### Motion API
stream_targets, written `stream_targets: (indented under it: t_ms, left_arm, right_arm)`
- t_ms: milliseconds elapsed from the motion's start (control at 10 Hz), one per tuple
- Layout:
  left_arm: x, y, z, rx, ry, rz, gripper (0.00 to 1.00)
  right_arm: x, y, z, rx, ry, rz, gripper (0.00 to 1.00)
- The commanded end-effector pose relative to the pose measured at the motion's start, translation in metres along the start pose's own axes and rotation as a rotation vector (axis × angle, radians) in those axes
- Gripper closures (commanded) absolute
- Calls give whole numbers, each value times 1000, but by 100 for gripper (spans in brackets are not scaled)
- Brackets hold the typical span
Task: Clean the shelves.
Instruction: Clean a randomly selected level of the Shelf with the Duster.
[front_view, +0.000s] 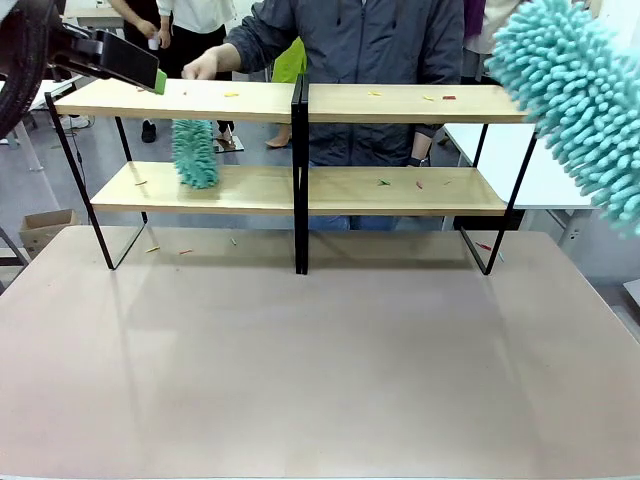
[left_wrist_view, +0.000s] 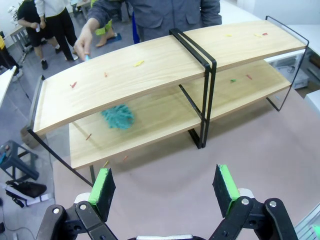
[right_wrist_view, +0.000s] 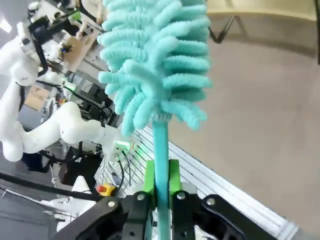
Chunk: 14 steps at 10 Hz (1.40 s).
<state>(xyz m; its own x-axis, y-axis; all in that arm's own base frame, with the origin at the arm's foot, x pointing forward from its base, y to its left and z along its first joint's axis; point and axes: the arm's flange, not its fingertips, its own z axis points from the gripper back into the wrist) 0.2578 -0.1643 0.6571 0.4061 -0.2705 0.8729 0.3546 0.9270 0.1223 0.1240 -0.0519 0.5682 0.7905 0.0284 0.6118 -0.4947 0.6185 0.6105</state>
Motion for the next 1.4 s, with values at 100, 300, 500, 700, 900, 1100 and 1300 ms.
stream_targets:
  t_ms: [100,300,500,700,900,1100,1300]
  left_arm:
    - [0,2,1,0,-2,0,0]
    - [0,2,1,0,-2,0,0]
    - [0,2,1,0,-2,0,0]
    - [0,2,1,0,-2,0,0]
    - [0,2,1,0,-2,0,0]
    - [0,2,1,0,-2,0,0]
    - [0,2,1,0,-2,0,0]
  right_arm:
    - [9,12,-38,-39,182,213,87]
    - [18,15,-108,-137,359,287,87]
    - [14,7,-163,-255,476,308,87]
    - [22,26,-135,-195,470,264,87]
    - [27,26,-138,-384,514,322,87]
    - [68,3,-174,-430,544,296,87]
    - [113,-2,-205,-442,536,304,87]
